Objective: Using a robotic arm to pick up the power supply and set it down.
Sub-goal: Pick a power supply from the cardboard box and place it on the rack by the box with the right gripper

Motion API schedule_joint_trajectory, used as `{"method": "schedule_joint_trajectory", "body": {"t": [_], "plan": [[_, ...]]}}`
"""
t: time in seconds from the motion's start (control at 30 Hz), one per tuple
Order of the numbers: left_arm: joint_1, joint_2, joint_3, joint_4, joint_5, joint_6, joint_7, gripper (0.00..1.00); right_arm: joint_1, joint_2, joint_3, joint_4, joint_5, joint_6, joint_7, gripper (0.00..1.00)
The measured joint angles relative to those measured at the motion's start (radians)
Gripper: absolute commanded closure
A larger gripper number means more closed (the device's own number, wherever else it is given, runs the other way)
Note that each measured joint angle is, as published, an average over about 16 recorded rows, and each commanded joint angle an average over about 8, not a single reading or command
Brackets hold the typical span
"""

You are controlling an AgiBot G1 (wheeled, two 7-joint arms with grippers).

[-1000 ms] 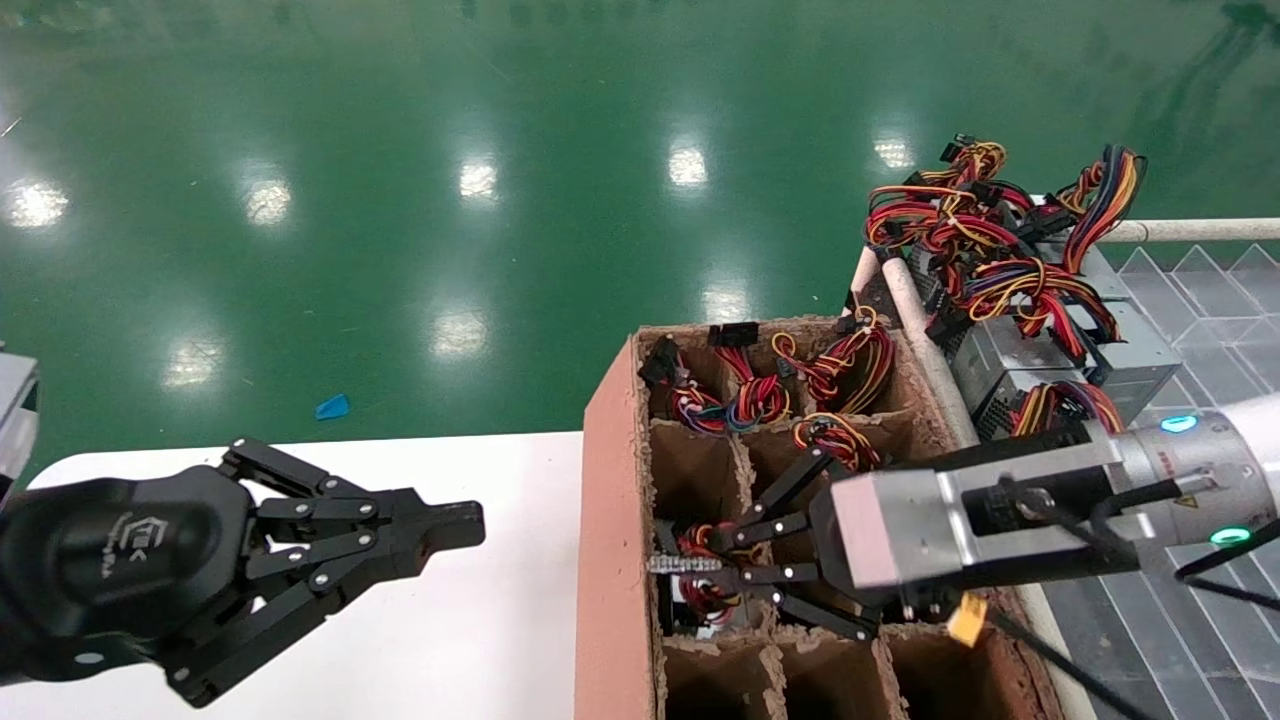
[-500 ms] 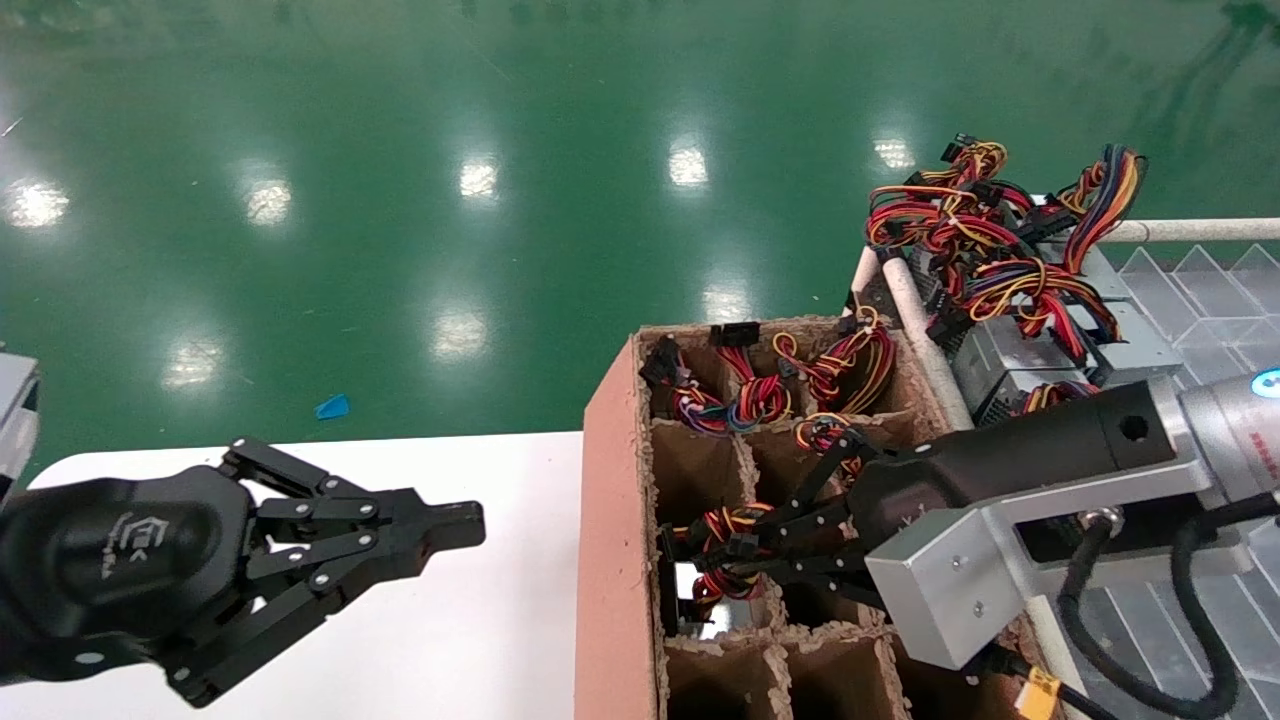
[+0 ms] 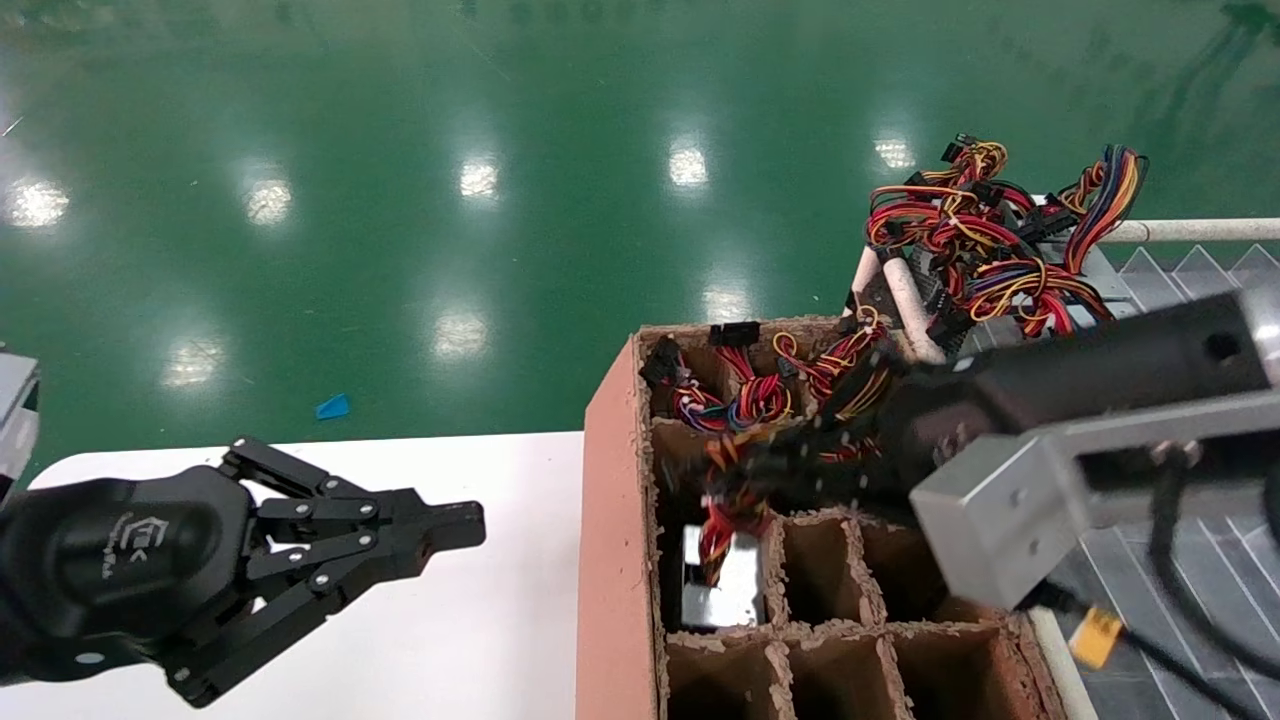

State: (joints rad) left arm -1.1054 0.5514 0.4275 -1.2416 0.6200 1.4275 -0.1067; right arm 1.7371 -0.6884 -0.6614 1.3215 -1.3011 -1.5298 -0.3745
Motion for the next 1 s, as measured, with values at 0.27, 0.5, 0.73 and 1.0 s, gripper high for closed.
{"method": "schedule_joint_trajectory", "body": {"t": [0.27, 0.5, 0.73, 1.0], "plan": [[0.0, 0.0, 0.0, 0.0, 0.0, 0.0, 0.0, 1.0, 0.039, 0.036, 0.043, 0.001, 0.04, 0.026, -0.035, 1.0], [0.0, 0.0, 0.0, 0.0, 0.0, 0.0, 0.0, 1.0, 0.064, 0.067, 0.085, -0.003, 0.08, 0.043, -0.067, 1.0], [0.0, 0.0, 0.0, 0.0, 0.0, 0.0, 0.0, 1.0, 0.106, 0.087, 0.128, -0.015, 0.128, 0.046, -0.096, 1.0], [0.0, 0.0, 0.0, 0.0, 0.0, 0.0, 0.0, 1.0, 0.171, 0.112, 0.176, -0.03, 0.171, 0.044, -0.11, 1.0]]}}
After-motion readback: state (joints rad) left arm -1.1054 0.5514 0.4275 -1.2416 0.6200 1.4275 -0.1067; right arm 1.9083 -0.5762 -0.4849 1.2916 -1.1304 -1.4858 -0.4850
